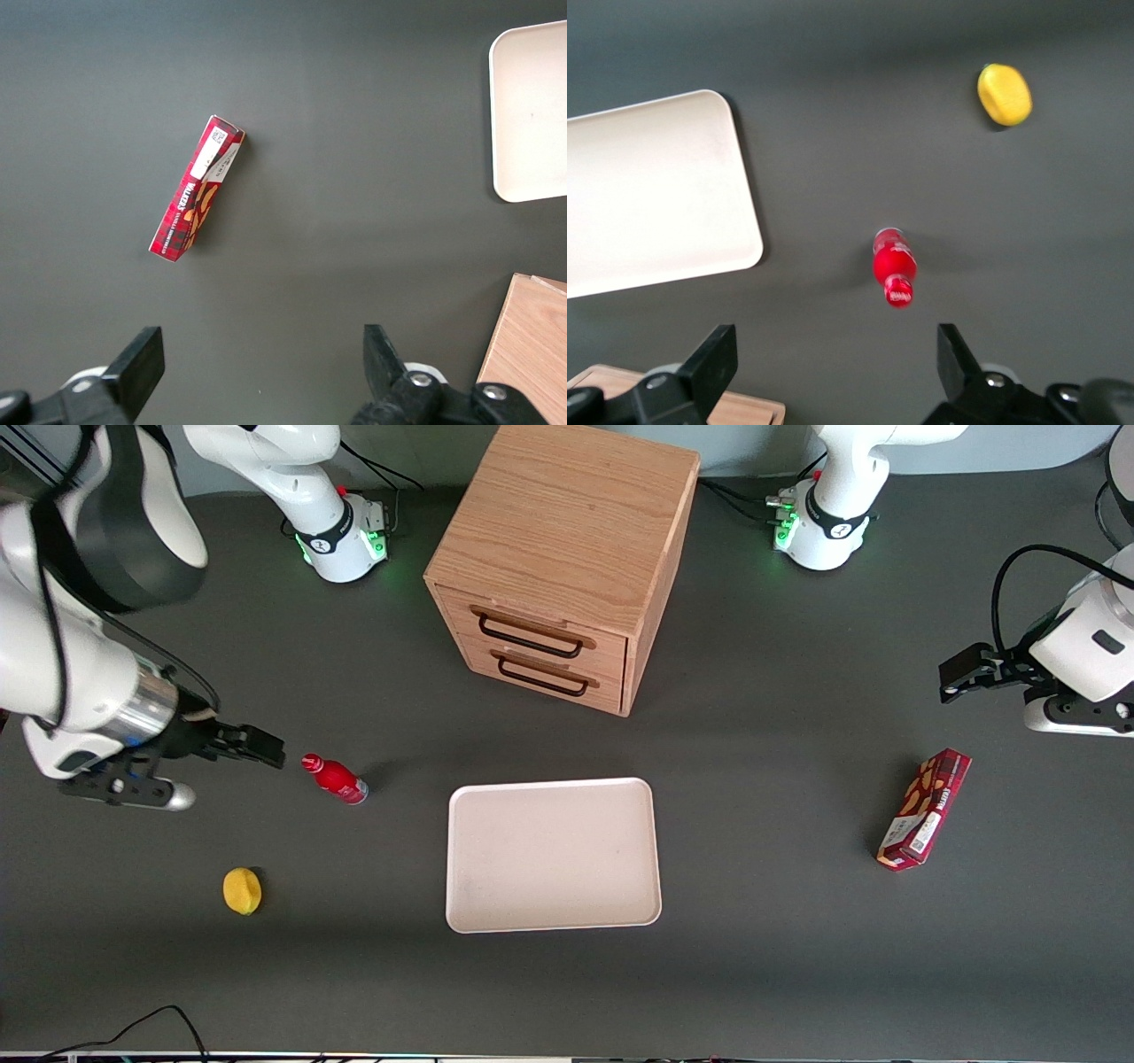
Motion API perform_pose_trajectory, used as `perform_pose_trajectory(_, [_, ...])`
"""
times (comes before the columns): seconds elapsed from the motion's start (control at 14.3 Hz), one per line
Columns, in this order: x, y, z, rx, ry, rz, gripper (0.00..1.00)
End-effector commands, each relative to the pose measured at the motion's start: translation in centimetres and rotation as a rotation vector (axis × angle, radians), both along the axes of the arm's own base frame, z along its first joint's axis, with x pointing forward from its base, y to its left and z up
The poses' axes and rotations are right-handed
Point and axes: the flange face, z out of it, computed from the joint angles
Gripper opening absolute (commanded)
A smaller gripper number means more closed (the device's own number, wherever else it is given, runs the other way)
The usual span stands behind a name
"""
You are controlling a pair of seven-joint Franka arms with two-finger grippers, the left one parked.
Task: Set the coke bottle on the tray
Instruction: 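Move the open right gripper down toward the red Coca-Cola bottle, then close the right gripper around the bottle's neck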
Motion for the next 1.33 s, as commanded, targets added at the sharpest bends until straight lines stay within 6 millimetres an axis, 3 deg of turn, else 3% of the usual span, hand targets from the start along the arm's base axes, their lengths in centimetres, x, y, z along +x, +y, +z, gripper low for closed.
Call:
perform_pose_trajectory(0.0, [-1.5, 0.0, -4.8, 0.005, -0.007, 0.004, 1.00])
perform_pose_trajectory(0.14, [-2.3, -0.1, -8.5, 0.003, 0.005, 0.004, 1.00])
perform_pose_trajectory(0.56, [-4.9, -1.5, -16.2, 0.003, 0.003, 0.029, 1.00])
perform_pose_trajectory(0.84, [-5.4, -3.2, -17.7, 0.002, 0.020, 0.033, 1.00])
perform_pose_trajectory(1.26, [-6.3, -3.8, -18.8, -0.002, 0.051, 0.022, 0.96])
